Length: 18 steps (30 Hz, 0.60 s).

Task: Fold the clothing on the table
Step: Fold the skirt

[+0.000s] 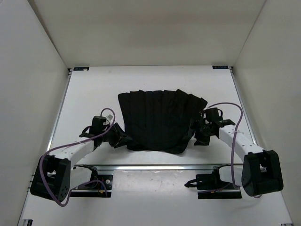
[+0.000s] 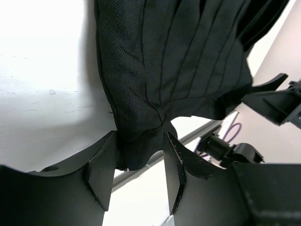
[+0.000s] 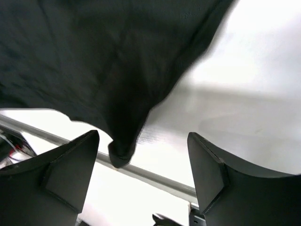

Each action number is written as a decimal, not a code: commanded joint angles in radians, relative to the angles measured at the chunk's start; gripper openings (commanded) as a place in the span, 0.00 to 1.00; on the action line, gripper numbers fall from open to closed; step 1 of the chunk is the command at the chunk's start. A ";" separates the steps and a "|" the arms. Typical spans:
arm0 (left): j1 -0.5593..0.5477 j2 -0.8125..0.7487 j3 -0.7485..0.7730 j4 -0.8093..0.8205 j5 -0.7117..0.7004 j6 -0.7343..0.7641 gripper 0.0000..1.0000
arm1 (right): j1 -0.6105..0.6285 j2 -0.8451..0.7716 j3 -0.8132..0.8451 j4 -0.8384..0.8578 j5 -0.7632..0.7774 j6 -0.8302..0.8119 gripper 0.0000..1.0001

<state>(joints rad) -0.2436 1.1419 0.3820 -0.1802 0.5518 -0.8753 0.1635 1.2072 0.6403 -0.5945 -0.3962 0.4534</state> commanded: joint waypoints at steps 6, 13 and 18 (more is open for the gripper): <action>-0.095 0.061 -0.014 0.073 -0.084 -0.021 0.44 | 0.166 -0.041 -0.074 0.075 0.039 0.165 0.66; -0.013 0.062 0.009 0.128 -0.024 -0.050 0.00 | 0.153 0.018 0.019 -0.025 0.137 0.050 0.00; 0.081 -0.063 0.101 -0.004 -0.073 -0.031 0.00 | 0.113 0.045 0.206 -0.240 0.384 -0.088 0.00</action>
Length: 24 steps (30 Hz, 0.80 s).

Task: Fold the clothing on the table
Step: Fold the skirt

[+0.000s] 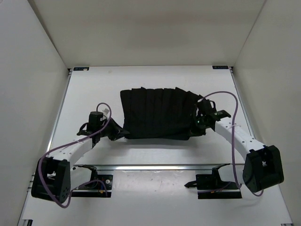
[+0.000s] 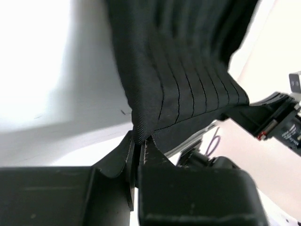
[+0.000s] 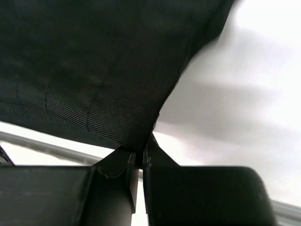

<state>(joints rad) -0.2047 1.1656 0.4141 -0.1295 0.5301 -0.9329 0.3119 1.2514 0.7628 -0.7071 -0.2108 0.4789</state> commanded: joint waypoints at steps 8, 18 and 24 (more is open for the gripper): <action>-0.025 -0.280 -0.188 -0.003 -0.073 -0.092 0.00 | -0.089 -0.049 0.055 -0.184 -0.025 -0.155 0.65; -0.048 -0.348 -0.241 -0.038 -0.121 -0.092 0.00 | -0.177 -0.112 -0.170 0.119 -0.300 0.059 0.81; -0.045 -0.359 -0.265 -0.033 -0.113 -0.098 0.00 | -0.107 -0.057 -0.296 0.428 -0.408 0.243 0.67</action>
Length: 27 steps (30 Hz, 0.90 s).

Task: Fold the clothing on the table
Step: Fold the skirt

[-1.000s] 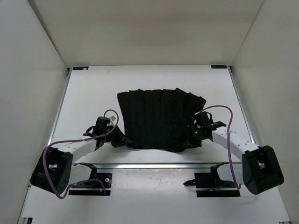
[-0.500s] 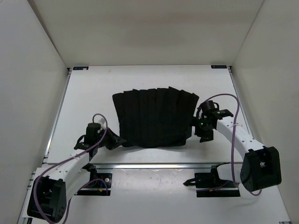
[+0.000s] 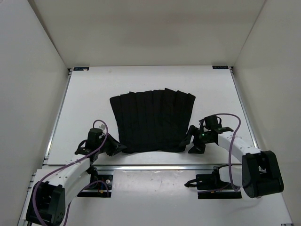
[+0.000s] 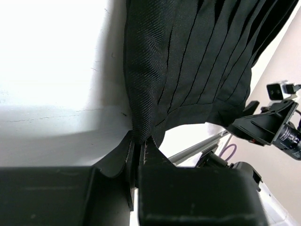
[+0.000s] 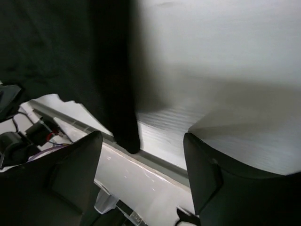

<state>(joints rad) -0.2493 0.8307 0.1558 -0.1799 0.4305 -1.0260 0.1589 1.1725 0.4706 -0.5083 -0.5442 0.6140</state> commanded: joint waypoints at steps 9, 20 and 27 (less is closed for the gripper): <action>0.080 0.098 0.186 -0.217 -0.042 0.199 0.00 | 0.033 0.040 0.161 0.033 0.055 -0.031 0.00; 0.125 0.850 1.272 -0.165 0.183 0.156 0.00 | -0.071 0.491 1.059 -0.053 -0.099 -0.184 0.00; 0.177 0.730 1.230 -0.095 0.135 0.187 0.00 | -0.087 0.445 1.086 -0.017 -0.074 -0.195 0.00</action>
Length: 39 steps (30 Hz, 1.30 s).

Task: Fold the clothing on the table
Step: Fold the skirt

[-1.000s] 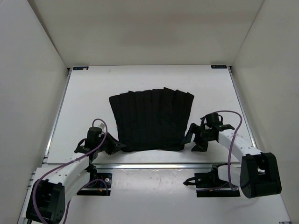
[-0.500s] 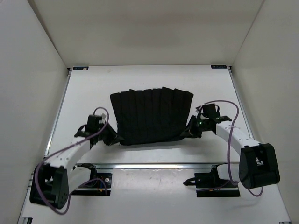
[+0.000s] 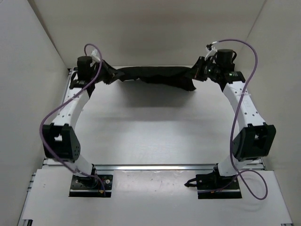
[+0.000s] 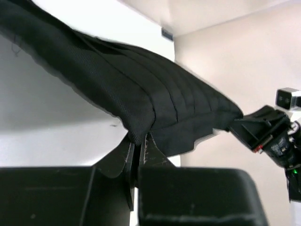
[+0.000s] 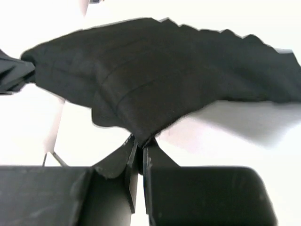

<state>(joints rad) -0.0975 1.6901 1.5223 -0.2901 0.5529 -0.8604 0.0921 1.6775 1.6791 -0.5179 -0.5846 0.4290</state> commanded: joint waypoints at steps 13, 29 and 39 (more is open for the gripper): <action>-0.056 -0.383 -1.171 0.080 0.038 0.133 0.00 | 0.040 -0.271 -1.034 0.066 -0.045 0.002 0.00; -0.182 -1.006 -1.079 -0.487 -0.133 0.054 0.00 | 0.146 -0.806 -1.175 -0.313 -0.038 0.111 0.00; 0.022 -0.222 -0.421 -0.258 0.079 0.054 0.03 | -0.090 -0.201 -0.516 -0.194 -0.142 0.005 0.00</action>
<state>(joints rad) -0.1452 1.2778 0.9463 -0.6662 0.5453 -0.8028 0.0471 1.2720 0.9882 -0.8074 -0.7097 0.4686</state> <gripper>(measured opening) 0.112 0.026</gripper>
